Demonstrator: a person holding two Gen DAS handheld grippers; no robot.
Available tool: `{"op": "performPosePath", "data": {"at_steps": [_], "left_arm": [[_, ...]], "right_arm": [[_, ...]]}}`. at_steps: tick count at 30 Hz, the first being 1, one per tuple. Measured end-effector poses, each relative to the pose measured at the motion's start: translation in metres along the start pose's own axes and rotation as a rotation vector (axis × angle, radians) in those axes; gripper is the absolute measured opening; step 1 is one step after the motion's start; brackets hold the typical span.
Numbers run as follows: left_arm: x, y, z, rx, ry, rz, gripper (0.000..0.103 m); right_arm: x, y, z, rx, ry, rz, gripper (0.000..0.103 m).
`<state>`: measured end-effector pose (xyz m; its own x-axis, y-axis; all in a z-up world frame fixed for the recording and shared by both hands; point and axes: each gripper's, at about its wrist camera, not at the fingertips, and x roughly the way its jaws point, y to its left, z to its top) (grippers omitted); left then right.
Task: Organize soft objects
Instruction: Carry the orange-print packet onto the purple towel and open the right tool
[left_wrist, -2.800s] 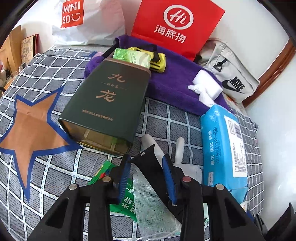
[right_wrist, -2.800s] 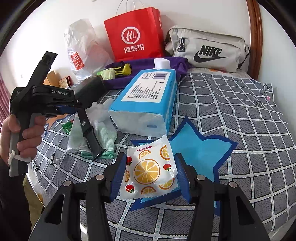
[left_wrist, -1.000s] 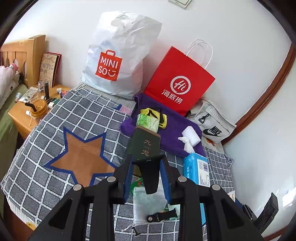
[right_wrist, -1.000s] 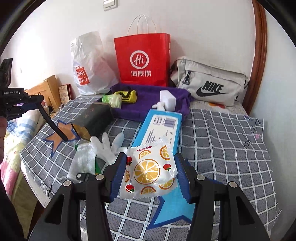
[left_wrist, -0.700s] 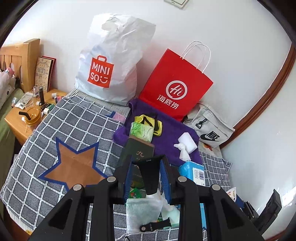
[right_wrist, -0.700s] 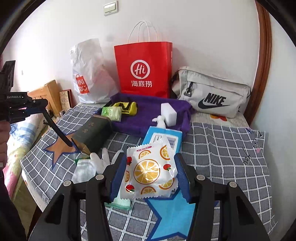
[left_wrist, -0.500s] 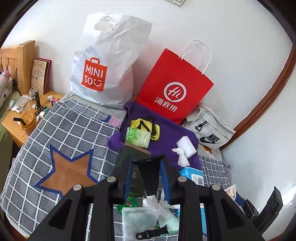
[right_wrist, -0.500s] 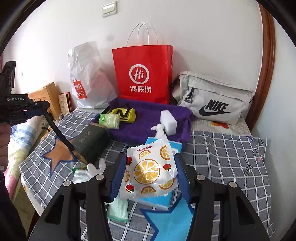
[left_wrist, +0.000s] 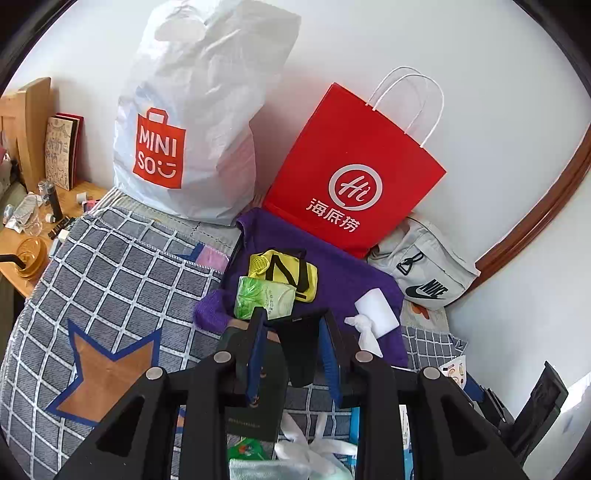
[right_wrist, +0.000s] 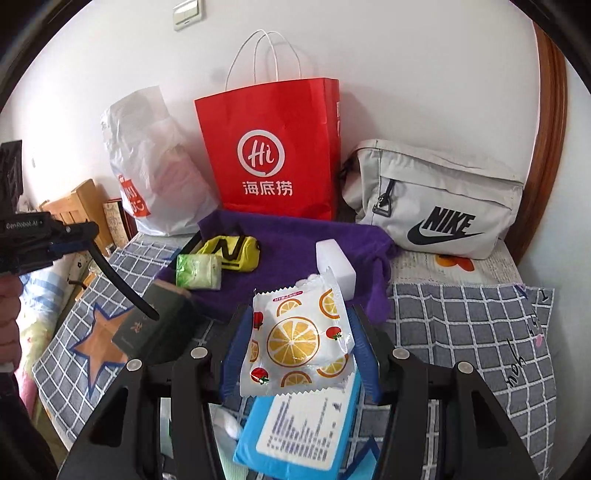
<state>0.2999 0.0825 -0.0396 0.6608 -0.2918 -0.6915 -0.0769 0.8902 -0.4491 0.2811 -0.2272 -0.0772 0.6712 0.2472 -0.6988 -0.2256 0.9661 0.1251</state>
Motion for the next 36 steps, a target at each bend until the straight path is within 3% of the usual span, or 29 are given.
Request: {"op": "performPosePath", "data": {"at_steps": [14, 31, 36], "left_arm": [[0.05, -0.013, 0.033, 0.01, 0.038, -0.021, 0.027], [0.151, -0.014, 0.049, 0.005, 0.211, -0.028, 0.027], [0.17, -0.003, 0.055, -0.013, 0.213, -0.006, 0.028]], "right_arm": [[0.053, -0.01, 0.026, -0.002, 0.026, -0.008, 0.053], [0.124, 0.001, 0.04, -0.062, 0.112, 0.024, 0.053], [0.142, 0.009, 0.04, -0.103, 0.149, 0.033, 0.053]]}}
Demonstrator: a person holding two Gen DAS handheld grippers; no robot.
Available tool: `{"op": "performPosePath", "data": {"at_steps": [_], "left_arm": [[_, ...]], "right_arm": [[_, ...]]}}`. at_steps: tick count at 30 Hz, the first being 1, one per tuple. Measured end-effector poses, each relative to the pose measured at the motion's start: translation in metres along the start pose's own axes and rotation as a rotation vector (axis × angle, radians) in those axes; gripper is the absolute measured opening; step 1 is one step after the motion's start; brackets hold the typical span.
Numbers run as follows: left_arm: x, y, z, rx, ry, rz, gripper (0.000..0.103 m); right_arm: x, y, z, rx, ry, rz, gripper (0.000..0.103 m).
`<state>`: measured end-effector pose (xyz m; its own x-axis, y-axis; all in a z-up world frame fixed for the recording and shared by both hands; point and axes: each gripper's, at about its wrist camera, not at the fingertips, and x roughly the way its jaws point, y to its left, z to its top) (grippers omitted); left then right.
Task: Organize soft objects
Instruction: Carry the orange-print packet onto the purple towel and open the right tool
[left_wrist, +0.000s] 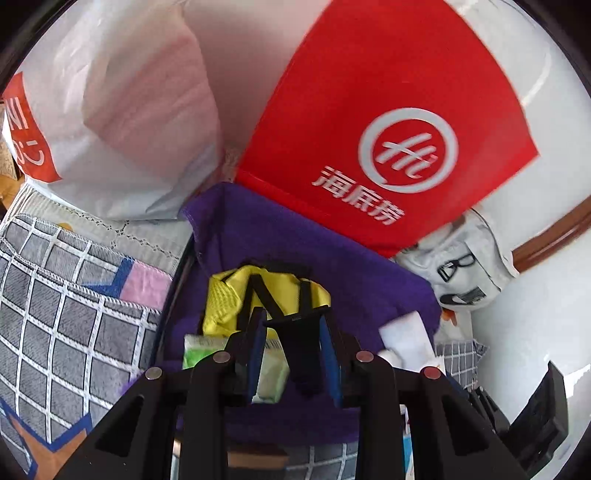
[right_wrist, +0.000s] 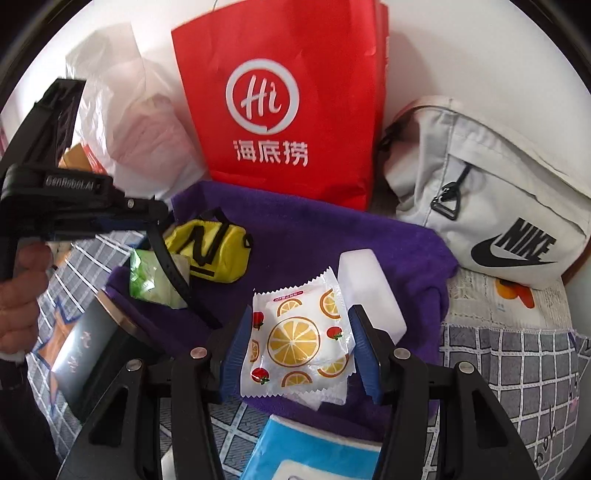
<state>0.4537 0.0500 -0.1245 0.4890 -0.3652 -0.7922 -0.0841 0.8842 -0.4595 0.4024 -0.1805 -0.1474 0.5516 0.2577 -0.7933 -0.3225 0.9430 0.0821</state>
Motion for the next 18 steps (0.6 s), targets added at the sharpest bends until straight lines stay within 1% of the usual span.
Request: {"op": "performPosePath", "data": {"at_steps": [4, 7, 11, 13, 15, 18], "left_arm": [[0.012, 0.009, 0.008, -0.033, 0.015, 0.002, 0.028], [0.021, 0.01, 0.012, -0.022, 0.032, 0.005, 0.028], [0.027, 0.011, 0.017, -0.026, 0.044, -0.002, 0.029], [0.028, 0.011, 0.019, -0.025, 0.054, 0.0, 0.037], [0.028, 0.011, 0.02, -0.018, 0.056, 0.005, 0.054], [0.022, 0.01, 0.02, -0.002, 0.036, 0.018, 0.055]], "right_arm": [[0.013, -0.001, -0.001, -0.014, 0.032, -0.003, 0.053], [0.02, -0.002, -0.001, -0.017, 0.048, 0.0, 0.053], [0.029, 0.0, 0.004, -0.052, 0.065, -0.005, 0.053], [0.032, 0.0, 0.006, -0.055, 0.071, -0.002, 0.054], [0.035, 0.0, 0.007, -0.056, 0.077, 0.001, 0.058], [0.038, -0.001, 0.008, -0.055, 0.086, 0.014, 0.061]]}}
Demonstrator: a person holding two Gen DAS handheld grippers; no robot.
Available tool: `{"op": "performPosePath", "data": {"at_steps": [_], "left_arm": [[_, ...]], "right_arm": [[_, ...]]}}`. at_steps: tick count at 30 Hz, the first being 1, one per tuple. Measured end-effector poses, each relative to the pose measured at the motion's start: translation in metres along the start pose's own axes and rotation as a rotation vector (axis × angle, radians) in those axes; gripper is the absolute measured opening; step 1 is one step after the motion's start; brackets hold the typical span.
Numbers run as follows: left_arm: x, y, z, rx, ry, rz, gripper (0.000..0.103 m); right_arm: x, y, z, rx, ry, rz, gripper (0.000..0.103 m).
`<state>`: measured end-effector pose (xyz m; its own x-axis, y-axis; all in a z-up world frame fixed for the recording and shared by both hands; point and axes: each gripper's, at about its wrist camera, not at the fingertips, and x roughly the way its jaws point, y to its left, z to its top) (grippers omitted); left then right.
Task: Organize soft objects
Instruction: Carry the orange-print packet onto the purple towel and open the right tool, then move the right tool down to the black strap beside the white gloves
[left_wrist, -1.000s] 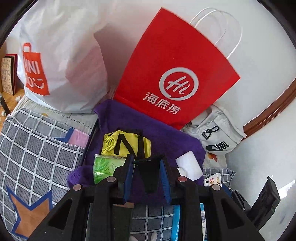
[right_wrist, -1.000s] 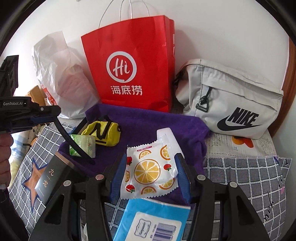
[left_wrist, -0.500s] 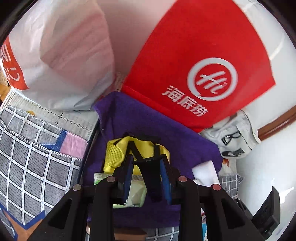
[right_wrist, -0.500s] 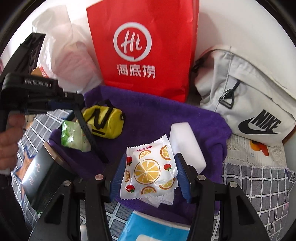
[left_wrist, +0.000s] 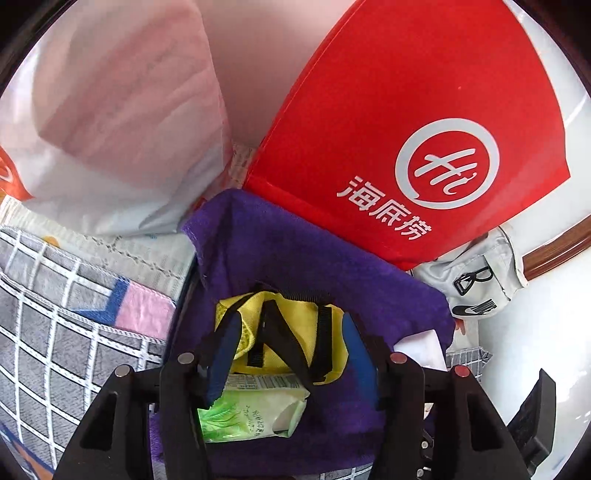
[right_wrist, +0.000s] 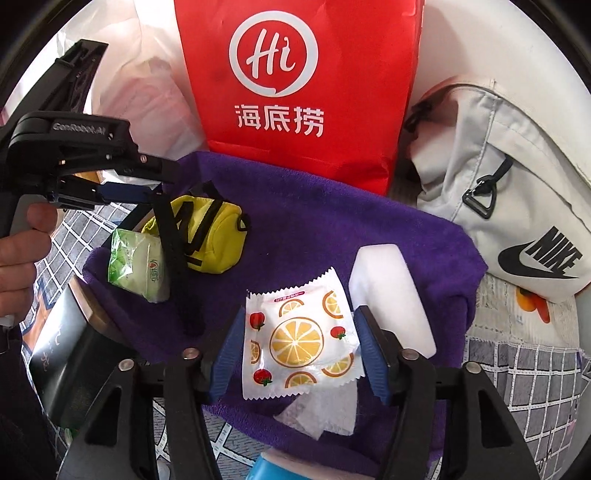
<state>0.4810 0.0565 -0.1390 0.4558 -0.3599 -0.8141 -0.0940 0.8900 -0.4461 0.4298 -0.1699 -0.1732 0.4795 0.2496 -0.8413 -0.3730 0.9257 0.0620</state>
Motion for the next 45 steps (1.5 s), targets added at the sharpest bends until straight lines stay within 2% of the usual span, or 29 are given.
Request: {"op": "performPosePath", "data": {"at_steps": [7, 11, 18, 21, 27, 35, 40, 42, 45], "left_arm": [[-0.018, 0.0, -0.002, 0.001, -0.01, 0.002, 0.056], [-0.034, -0.003, -0.009, 0.014, -0.024, -0.001, 0.056], [-0.071, -0.004, -0.032, 0.033, -0.051, 0.012, 0.056], [-0.09, 0.001, -0.047, 0.03, -0.069, 0.018, 0.056], [-0.12, 0.014, -0.083, 0.03, -0.086, 0.04, 0.056], [-0.131, 0.024, -0.141, 0.025, -0.062, 0.044, 0.056], [-0.128, 0.04, -0.172, -0.02, -0.035, 0.019, 0.056], [-0.123, 0.045, -0.185, -0.032, -0.015, -0.01, 0.056], [-0.118, 0.051, -0.203, -0.033, -0.001, -0.011, 0.056]], "right_arm": [[0.0, -0.004, 0.005, 0.016, 0.004, 0.013, 0.075], [-0.013, -0.007, 0.007, 0.046, -0.032, 0.015, 0.075], [-0.069, 0.007, -0.006, 0.078, -0.147, 0.032, 0.075], [-0.091, 0.017, -0.021, 0.083, -0.163, 0.043, 0.075], [-0.114, 0.045, -0.063, 0.072, -0.141, 0.051, 0.075], [-0.142, 0.081, -0.133, 0.103, -0.109, 0.243, 0.072], [-0.144, 0.111, -0.174, 0.027, -0.084, 0.265, 0.071], [-0.137, 0.124, -0.189, -0.026, -0.048, 0.287, 0.059], [-0.13, 0.145, -0.206, -0.107, -0.022, 0.26, 0.058]]}}
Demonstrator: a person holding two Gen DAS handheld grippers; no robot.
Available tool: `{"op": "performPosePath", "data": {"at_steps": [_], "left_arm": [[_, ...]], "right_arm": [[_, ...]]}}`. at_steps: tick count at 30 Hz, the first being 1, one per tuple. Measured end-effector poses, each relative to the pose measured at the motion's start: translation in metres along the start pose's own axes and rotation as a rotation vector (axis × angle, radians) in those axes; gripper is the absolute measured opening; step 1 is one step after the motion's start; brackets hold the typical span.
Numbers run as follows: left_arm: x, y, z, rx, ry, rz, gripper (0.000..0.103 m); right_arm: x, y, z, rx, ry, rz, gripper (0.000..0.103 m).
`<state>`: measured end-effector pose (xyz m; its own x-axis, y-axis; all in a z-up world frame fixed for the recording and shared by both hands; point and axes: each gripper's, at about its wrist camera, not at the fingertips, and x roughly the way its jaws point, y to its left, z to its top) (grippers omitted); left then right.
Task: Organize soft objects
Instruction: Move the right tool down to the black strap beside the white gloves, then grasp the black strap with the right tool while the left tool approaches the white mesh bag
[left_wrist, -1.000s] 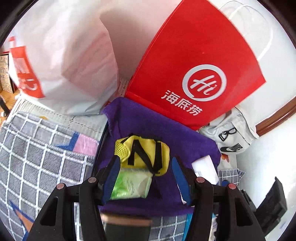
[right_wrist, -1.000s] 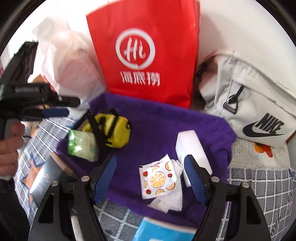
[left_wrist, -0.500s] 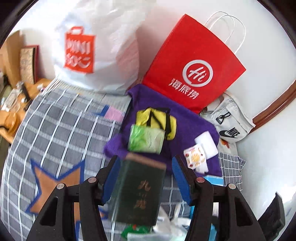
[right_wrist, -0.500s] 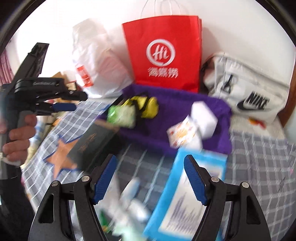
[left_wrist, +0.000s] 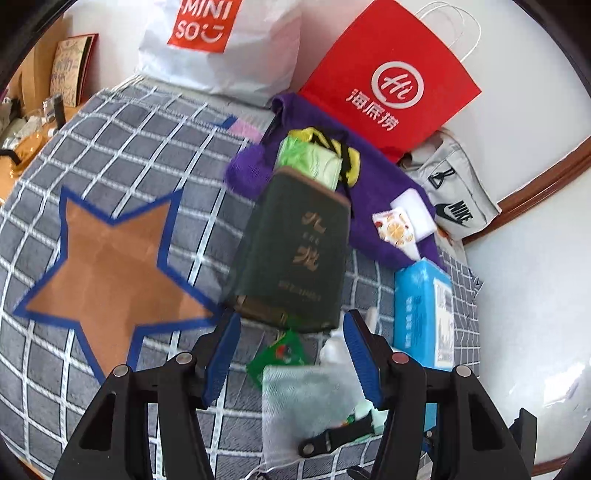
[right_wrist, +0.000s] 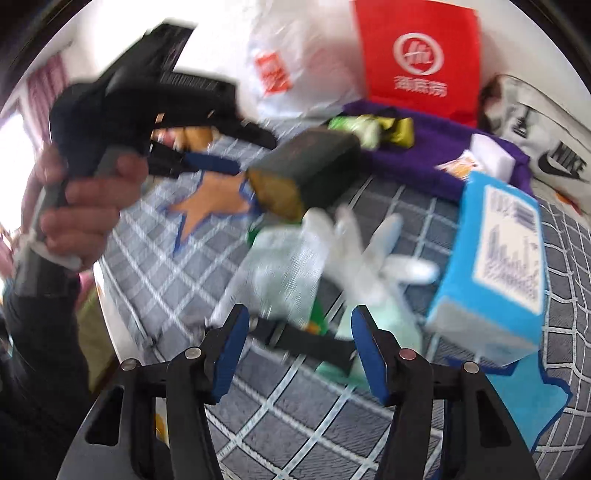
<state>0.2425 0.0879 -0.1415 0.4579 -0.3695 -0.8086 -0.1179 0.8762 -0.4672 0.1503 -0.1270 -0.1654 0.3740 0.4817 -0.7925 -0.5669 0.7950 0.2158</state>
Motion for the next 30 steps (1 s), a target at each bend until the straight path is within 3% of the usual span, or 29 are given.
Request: {"op": "performPosePath", "data": {"at_steps": [8, 13, 15, 18, 25, 29, 30], "left_arm": [[-0.001, 0.029, -0.03, -0.033, 0.013, 0.002, 0.056], [-0.009, 0.044, -0.035, -0.071, -0.003, 0.006, 0.056], [-0.011, 0.049, -0.037, -0.082, -0.005, 0.001, 0.056], [-0.013, 0.056, -0.039, -0.103, -0.008, -0.007, 0.056], [-0.015, 0.058, -0.048, -0.094, 0.002, -0.009, 0.056], [-0.016, 0.058, -0.052, -0.09, 0.003, -0.01, 0.056], [-0.016, 0.057, -0.053, -0.085, 0.001, -0.009, 0.056]], "right_arm": [[0.028, 0.018, -0.01, -0.115, 0.038, -0.024, 0.058], [0.044, 0.027, -0.013, -0.237, 0.082, -0.118, 0.055], [0.04, 0.03, -0.01, -0.254, 0.097, -0.119, 0.022], [0.027, 0.028, -0.005, -0.225, 0.09, -0.09, 0.009], [0.005, 0.014, -0.001, -0.069, 0.061, 0.004, 0.006], [0.009, 0.018, -0.007, -0.122, 0.066, -0.106, 0.009], [0.009, 0.017, -0.009, -0.135, 0.065, -0.11, 0.015]]}}
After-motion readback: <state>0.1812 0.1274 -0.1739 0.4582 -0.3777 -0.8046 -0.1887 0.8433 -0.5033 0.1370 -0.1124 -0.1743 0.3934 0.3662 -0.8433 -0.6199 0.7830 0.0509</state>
